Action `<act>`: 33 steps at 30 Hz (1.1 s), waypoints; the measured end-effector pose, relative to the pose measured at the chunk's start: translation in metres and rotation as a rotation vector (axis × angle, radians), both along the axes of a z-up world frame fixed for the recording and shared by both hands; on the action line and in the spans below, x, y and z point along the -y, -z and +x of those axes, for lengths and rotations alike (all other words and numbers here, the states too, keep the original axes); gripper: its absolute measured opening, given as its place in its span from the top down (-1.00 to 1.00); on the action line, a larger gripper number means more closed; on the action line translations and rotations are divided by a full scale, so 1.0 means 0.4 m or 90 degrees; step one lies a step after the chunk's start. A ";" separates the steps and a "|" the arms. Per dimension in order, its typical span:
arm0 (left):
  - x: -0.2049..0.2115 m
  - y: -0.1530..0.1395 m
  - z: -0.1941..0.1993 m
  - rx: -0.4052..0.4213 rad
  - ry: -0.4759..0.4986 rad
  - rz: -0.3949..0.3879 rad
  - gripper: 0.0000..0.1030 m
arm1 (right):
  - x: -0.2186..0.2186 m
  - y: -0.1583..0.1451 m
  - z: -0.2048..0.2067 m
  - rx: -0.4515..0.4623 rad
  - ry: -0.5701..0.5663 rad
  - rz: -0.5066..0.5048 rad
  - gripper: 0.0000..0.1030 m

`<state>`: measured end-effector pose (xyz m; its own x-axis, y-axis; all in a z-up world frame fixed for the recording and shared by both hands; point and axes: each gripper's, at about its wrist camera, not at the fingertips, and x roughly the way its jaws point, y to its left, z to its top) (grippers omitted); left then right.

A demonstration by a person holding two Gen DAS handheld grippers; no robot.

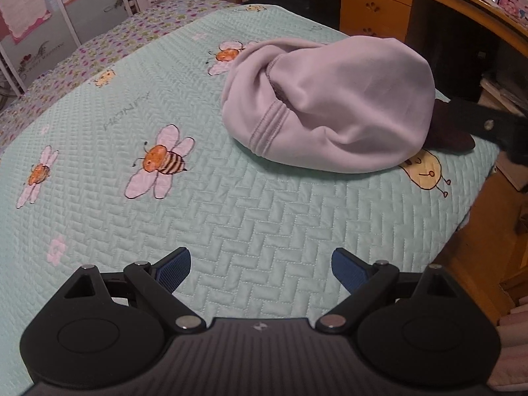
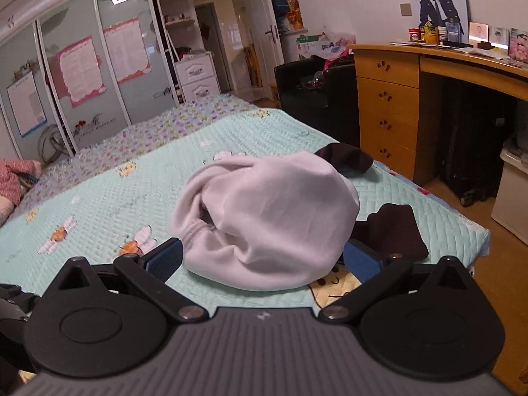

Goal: Fold clothes
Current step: 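Move both tools toward the bunched light grey hoodie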

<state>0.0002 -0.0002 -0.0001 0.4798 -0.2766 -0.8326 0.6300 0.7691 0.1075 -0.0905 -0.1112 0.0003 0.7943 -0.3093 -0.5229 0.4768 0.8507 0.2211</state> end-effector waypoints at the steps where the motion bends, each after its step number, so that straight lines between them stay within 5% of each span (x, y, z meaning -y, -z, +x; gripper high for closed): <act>1: 0.002 0.001 0.003 -0.001 -0.001 0.001 -0.86 | 0.003 0.001 0.002 0.002 -0.001 0.001 -1.00; 7: 0.015 0.008 0.022 -0.006 -0.005 0.008 -0.85 | 0.018 0.007 0.014 0.014 -0.008 0.010 -1.00; 17: 0.137 -0.054 0.077 0.057 -0.033 0.017 -0.85 | 0.042 -0.036 0.083 -0.197 0.053 0.028 -1.00; 21: 0.173 -0.048 0.106 0.022 -0.051 0.038 -0.85 | 0.076 -0.042 0.102 -0.188 0.060 0.060 -1.00; 33: 0.204 -0.052 0.093 0.047 -0.044 0.054 -0.85 | 0.087 -0.065 0.127 -0.184 0.045 0.037 -1.00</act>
